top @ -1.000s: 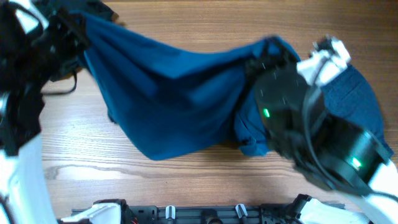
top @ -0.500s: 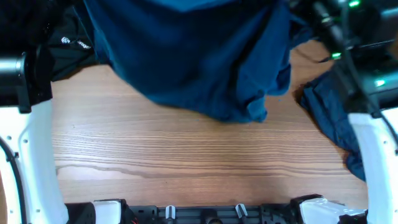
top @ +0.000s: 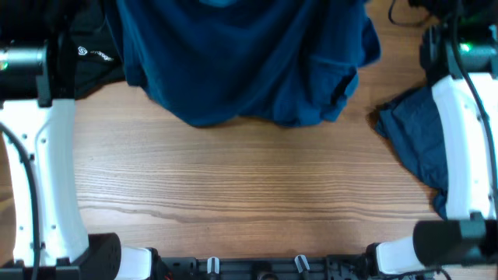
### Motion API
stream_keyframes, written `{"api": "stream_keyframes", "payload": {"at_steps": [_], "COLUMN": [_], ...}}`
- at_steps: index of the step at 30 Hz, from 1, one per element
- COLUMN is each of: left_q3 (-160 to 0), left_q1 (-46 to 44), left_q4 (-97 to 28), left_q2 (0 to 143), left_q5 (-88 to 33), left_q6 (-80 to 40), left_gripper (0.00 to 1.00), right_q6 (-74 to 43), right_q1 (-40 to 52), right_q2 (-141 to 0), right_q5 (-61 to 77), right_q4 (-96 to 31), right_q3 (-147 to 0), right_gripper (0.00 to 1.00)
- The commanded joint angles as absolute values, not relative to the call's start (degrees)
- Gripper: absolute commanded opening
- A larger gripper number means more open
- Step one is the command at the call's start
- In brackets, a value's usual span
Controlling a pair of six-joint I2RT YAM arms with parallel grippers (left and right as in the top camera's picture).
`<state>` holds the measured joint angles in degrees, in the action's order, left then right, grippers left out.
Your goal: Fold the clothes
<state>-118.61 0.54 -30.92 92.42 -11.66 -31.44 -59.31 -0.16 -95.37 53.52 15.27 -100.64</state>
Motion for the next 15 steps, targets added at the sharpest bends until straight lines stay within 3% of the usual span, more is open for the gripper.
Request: {"api": "stream_keyframes", "payload": {"at_steps": [1,11,15], "left_q3": [-119.94,-124.57,-124.57], "left_q1": [1.52,3.84,4.4], "left_q4": [-25.78,-24.95,-29.41], "left_q2": [91.77,87.96,86.46], "left_q5": [-12.8,-12.82,-12.84], "left_q6": [-32.67,-32.21,-32.18], "left_gripper": [0.04,0.04,0.04], "right_q6": [-75.9,-77.19,-83.96], "right_q1": [-2.02,-10.48,-14.24], "right_q2": [-97.12,-97.17,-97.19], "right_q5": [66.3,75.18,77.36], "right_q4": [27.59,34.22,32.99], "right_q3": [-102.13,-107.81,-107.79], "right_gripper": [0.04,0.04,0.04]}}
